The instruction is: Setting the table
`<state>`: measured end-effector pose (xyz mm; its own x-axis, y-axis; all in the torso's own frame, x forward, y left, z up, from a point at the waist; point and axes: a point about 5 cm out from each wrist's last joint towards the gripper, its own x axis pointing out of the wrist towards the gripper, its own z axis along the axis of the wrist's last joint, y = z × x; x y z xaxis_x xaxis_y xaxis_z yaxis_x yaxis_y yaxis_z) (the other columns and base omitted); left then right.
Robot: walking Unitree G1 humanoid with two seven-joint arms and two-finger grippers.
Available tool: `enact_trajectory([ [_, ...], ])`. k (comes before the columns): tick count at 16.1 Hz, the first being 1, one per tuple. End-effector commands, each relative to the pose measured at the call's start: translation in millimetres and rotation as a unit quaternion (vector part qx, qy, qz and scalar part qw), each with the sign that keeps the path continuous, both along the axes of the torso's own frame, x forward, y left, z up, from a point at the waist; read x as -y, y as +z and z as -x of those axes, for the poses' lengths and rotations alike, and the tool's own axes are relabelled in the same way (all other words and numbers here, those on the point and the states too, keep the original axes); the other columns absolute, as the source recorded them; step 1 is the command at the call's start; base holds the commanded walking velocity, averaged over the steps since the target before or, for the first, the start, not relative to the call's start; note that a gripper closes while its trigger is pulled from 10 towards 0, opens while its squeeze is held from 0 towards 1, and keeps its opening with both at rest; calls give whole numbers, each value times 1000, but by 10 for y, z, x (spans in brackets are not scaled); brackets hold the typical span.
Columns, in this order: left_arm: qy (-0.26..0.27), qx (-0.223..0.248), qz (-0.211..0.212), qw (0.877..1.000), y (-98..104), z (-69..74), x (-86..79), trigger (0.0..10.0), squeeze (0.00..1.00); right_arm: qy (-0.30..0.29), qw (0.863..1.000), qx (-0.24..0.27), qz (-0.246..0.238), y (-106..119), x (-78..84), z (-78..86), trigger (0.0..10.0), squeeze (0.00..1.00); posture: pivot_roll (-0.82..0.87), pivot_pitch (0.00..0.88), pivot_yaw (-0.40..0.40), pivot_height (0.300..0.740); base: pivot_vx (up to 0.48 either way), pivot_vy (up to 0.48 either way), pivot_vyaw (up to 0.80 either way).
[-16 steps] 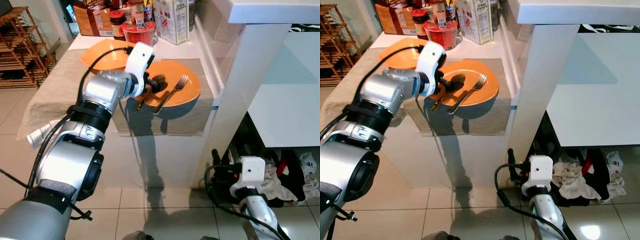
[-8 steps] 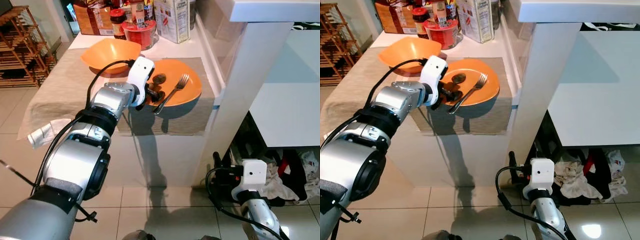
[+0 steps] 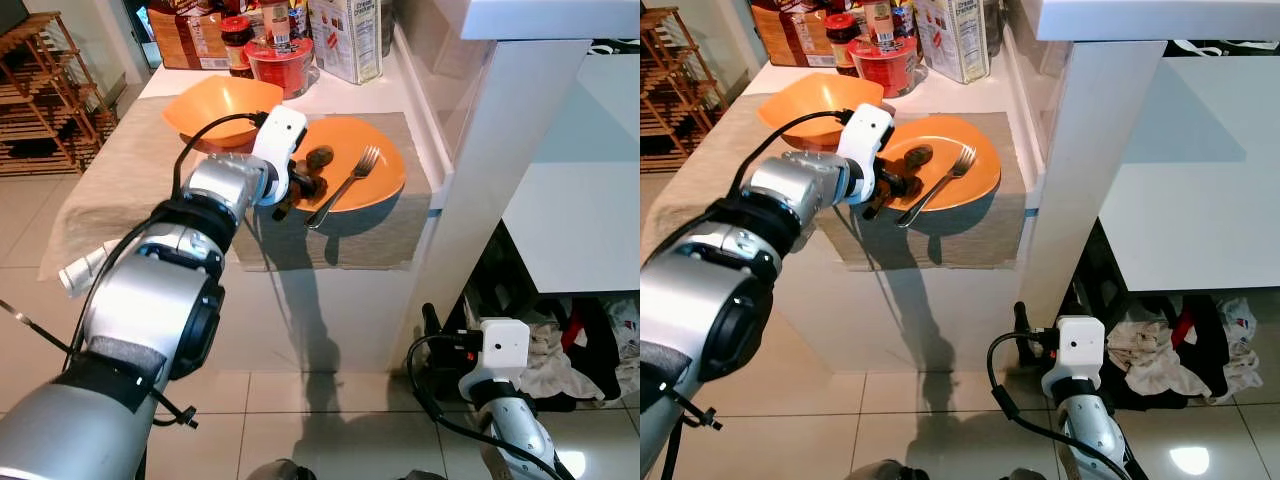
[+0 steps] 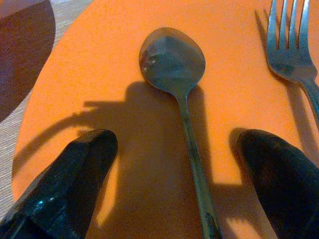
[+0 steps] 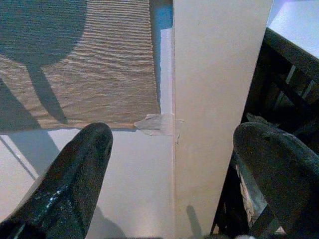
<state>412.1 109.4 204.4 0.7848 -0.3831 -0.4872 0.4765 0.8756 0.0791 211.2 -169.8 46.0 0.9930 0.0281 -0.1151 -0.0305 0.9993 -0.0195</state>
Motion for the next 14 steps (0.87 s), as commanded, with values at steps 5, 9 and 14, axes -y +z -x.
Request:
enact_trajectory([
  [5, 3, -20, 31, 999, 6, 10, 68, 4275, 0, -1, 1000, -7, 3, -11, -2, 6, 10000, 0, -107, 8, 109, 727, 0, 0, 0],
  [9, -11, -21, -8, 1000, -77, 29, 104, 0, 0, 2, 1000, -10, 4, -17, -3, 2, 10000, 0, -104, 13, 104, 727, 0, 0, 0],
  [14, -10, -22, -9, 1000, -100, 33, 102, 0, 0, 3, 1000, -11, 5, -20, -1, -6, 10000, 0, -106, 16, 103, 727, 0, 0, 0],
])
